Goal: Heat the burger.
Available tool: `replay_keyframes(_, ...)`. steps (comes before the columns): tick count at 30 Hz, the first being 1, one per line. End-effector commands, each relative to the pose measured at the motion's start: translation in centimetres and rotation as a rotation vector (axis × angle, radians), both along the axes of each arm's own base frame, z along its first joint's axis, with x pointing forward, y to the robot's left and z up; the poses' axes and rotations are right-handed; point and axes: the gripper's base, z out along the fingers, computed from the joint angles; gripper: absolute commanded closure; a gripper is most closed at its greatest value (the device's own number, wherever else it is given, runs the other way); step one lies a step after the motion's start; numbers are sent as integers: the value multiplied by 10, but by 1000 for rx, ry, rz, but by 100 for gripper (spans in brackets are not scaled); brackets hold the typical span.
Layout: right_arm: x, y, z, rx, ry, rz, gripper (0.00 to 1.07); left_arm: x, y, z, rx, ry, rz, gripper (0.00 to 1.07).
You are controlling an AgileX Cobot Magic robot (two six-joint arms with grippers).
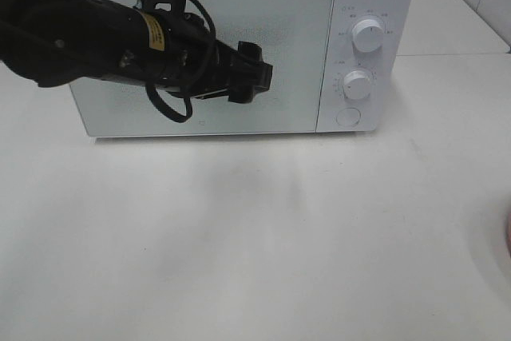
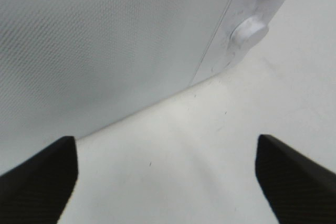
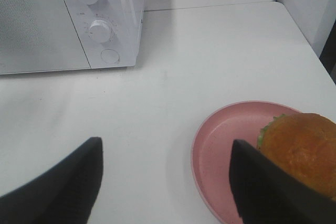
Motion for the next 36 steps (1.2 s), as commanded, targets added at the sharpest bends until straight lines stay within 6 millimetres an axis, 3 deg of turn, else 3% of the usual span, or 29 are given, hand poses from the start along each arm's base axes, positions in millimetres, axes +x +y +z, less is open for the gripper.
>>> replay_keyframes(1, -3, 0, -1, 13, -24, -8, 41, -16, 13, 6, 92, 138, 36, 6)
replay_keyframes(13, -3, 0, -1, 13, -24, -8, 41, -48, 40, 16, 279, 415, 87, 6)
replay_keyframes(15, -3, 0, -1, 13, -24, -8, 41, -60, 52, 17, 397, 505, 69, 6)
replay_keyframes(21, -3, 0, -1, 13, -24, -8, 41, -69, 60, 19, 491, 550, 18, 6)
replay_keyframes(27, -3, 0, -1, 13, -24, -8, 41, -77, 69, 36, 475, 530, 21, 6)
replay_keyframes(31, -3, 0, -1, 13, -24, -8, 41, -73, 92, 52, 432, 521, 103, 6)
replay_keyframes(32, -3, 0, -1, 13, -24, -8, 41, -68, 108, 58, 412, 524, 148, 6)
replay_keyframes(34, -3, 0, -1, 13, -24, -8, 41, -66, 117, 61, 403, 524, 164, 6)
replay_keyframes(35, -3, 0, -1, 13, -24, -8, 41, -63, 133, 67, 386, 526, 193, 6)
replay_keyframes(36, -3, 0, -1, 13, -24, -8, 41, -63, 133, 67, 386, 526, 193, 6)
